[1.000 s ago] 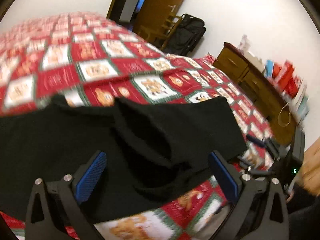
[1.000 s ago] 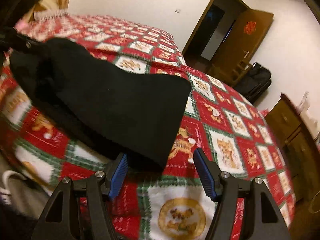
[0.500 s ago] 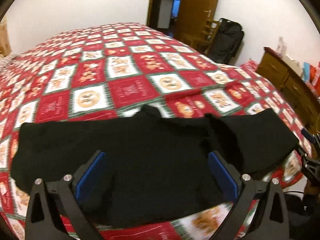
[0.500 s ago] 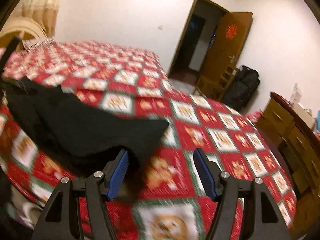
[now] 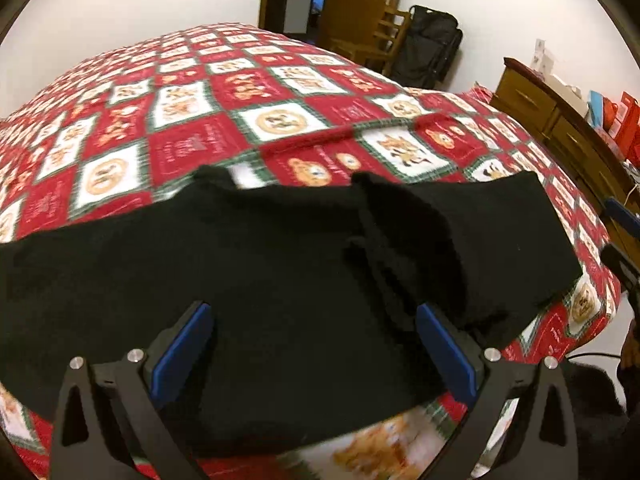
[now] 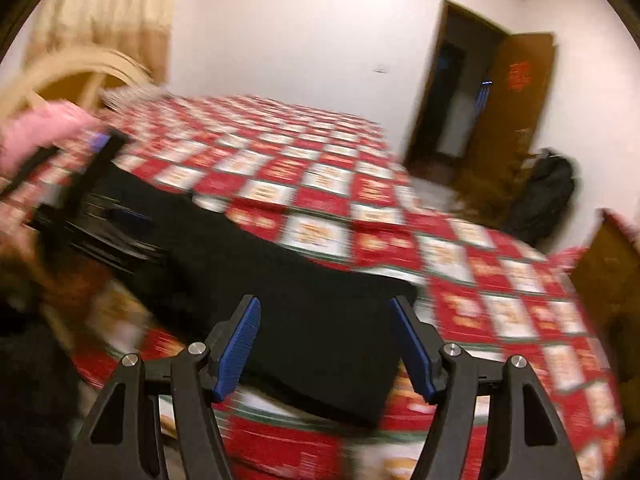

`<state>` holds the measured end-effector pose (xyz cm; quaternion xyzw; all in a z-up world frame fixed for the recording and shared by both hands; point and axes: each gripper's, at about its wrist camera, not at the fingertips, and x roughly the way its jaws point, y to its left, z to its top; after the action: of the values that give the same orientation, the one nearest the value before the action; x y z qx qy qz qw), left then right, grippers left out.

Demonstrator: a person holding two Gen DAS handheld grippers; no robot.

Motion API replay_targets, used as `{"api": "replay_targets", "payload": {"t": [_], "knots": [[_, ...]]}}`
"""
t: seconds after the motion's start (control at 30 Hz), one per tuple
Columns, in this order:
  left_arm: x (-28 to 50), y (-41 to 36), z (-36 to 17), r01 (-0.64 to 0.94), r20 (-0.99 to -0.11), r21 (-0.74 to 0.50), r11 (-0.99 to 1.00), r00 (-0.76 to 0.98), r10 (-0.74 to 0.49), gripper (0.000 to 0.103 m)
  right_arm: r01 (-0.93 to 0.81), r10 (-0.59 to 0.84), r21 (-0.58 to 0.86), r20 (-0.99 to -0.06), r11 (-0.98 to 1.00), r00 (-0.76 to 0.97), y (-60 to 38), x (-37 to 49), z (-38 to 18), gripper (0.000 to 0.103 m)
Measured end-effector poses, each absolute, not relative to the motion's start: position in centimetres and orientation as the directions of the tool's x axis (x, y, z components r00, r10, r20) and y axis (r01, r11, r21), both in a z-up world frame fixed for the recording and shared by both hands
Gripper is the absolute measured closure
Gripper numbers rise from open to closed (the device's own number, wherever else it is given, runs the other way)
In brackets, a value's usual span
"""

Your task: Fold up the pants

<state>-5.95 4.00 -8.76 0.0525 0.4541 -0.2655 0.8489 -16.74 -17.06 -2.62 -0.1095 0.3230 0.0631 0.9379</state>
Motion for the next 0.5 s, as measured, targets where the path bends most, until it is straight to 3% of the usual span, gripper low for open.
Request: {"api": "replay_targets", "payload": {"t": [0.07, 0.23, 0.27, 0.37, 0.5], "knots": [[-5.5, 3.4, -9.0, 0.495, -0.794, -0.153, 0.855, 0.453, -0.405, 0.0, -0.295, 0.138, -0.146, -0.639, 0.944, 0.757, -14.6, -15.4, -3.7, 0.035], [-3.5, 3.9, -8.2, 0.447, -0.794, -0.162, 0.88, 0.47, -0.385, 0.0, -0.408, 0.203, -0.166, -0.666, 0.898, 0.718, -10.4, -11.8, -6.6, 0.038], [-3.5, 4.5, -7.6, 0.439, -0.781, -0.164, 0.883, 0.489, -0.388, 0.0, -0.413, 0.209, -0.155, -0.676, 0.897, 0.706, -10.1, -11.1, -7.1, 0.048], [-3.5, 6.8, -5.7, 0.418, -0.747, -0.169, 0.893, 0.536, -0.393, 0.0, -0.43, 0.25, -0.068, -0.728, 0.9, 0.639, -10.1, -9.1, -8.8, 0.093], [-3.5, 9.1, -5.2, 0.376, -0.749, -0.163, 0.912, 0.554, -0.362, 0.0, -0.425, 0.34, 0.069, -0.72, 0.903, 0.605, -11.8, -9.0, -8.3, 0.095]]}}
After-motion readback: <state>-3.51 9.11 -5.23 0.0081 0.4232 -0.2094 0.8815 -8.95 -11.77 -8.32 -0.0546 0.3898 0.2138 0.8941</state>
